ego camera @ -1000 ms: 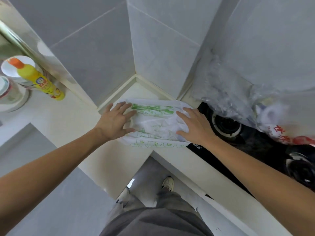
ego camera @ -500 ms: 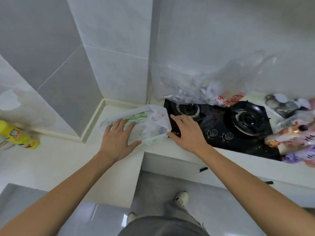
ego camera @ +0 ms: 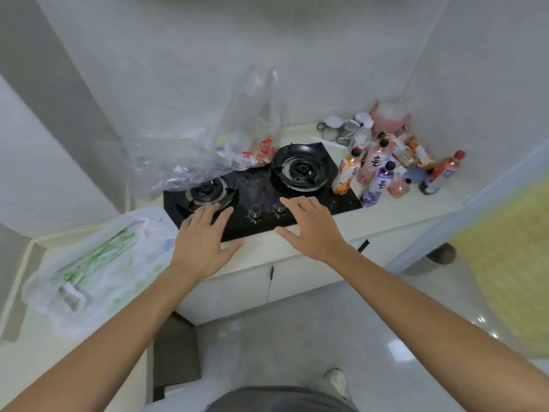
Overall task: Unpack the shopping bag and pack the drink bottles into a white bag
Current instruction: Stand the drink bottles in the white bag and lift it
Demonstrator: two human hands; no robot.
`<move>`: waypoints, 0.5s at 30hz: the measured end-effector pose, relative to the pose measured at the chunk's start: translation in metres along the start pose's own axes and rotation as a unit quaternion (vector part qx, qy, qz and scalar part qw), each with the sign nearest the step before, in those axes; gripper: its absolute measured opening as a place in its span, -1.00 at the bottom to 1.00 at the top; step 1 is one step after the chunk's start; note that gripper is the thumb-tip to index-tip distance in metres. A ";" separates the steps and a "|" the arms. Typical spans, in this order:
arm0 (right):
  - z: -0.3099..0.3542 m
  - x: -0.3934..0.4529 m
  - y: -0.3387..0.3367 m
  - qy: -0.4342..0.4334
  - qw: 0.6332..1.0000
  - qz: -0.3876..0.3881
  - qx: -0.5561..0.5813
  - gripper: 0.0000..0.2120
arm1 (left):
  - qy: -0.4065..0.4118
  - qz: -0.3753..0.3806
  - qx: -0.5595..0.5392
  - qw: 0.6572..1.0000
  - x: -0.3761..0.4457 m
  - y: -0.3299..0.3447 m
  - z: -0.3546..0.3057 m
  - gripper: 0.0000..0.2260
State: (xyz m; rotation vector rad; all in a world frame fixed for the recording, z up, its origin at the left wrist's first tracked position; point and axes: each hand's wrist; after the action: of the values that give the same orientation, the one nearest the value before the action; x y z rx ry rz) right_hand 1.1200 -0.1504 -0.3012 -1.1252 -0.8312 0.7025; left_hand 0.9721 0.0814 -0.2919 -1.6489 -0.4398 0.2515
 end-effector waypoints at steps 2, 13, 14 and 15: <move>-0.039 -0.020 -0.011 0.018 1.000 0.004 -0.001 -0.33 | 0.011 0.000 -0.005 1.000 0.012 0.009 -0.049 -0.28; -0.214 -0.099 -0.072 0.067 0.998 -0.001 0.004 -0.38 | 0.038 0.034 -0.044 0.998 0.060 0.052 -0.270 -0.37; -0.225 -0.100 -0.076 0.068 0.998 0.000 0.007 -0.38 | 0.038 0.037 -0.044 0.998 0.065 0.054 -0.280 -0.38; -0.235 -0.100 -0.079 0.070 0.997 0.001 0.009 -0.39 | 0.040 0.040 -0.043 0.997 0.071 0.055 -0.290 -0.38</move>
State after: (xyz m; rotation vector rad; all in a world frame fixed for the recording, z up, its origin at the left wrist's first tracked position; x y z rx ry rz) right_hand 1.2737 -0.3685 -0.2946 -1.1450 -0.7027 0.6246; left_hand 1.1630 -0.1540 -0.3021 -1.7573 -0.3283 0.2288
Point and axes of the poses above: each hand's wrist, its own x-axis towards the middle knuckle, its own y-axis out of the palm, z = x × y, and after that the axes turned 13 degrees about -y, right-handed
